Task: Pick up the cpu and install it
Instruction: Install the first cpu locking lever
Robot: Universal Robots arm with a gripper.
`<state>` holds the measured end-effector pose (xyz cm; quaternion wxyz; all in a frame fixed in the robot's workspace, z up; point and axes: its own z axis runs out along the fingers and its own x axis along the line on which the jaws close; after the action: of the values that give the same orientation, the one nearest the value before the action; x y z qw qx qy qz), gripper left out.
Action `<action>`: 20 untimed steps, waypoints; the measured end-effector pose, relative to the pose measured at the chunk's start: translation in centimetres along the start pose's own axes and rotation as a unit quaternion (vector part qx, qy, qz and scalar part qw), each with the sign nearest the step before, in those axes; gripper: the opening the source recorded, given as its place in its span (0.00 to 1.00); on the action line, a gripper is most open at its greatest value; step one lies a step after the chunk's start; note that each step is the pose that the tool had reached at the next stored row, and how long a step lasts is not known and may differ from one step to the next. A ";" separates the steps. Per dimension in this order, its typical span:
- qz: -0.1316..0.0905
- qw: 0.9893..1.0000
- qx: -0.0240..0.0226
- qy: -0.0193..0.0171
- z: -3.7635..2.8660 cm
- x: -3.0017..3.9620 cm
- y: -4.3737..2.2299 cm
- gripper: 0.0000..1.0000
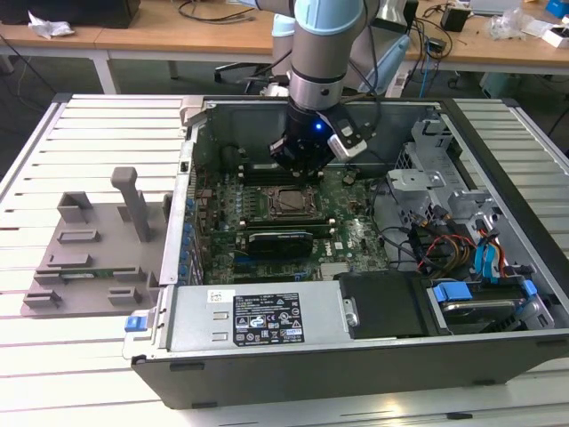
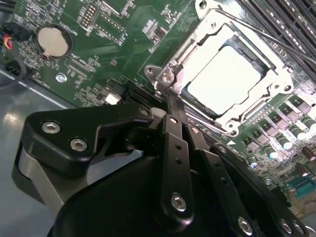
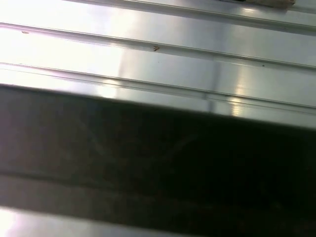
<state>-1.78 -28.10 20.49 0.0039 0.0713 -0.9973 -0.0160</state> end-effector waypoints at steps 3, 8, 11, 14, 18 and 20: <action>0.000 1.000 0.000 0.000 0.00 0.92 0.13 0.11; 0.000 1.000 0.000 0.000 0.01 1.17 0.27 0.11; 0.000 1.000 0.000 0.000 0.02 1.14 0.55 0.11; 0.000 1.000 0.000 0.000 0.06 1.07 1.01 0.11; 0.000 1.000 0.000 0.000 0.04 1.07 1.00 0.11; 0.000 1.000 0.000 0.000 -0.01 1.07 0.99 0.11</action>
<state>-2.97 -27.27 20.54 0.0035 0.0714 -0.9973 -0.0158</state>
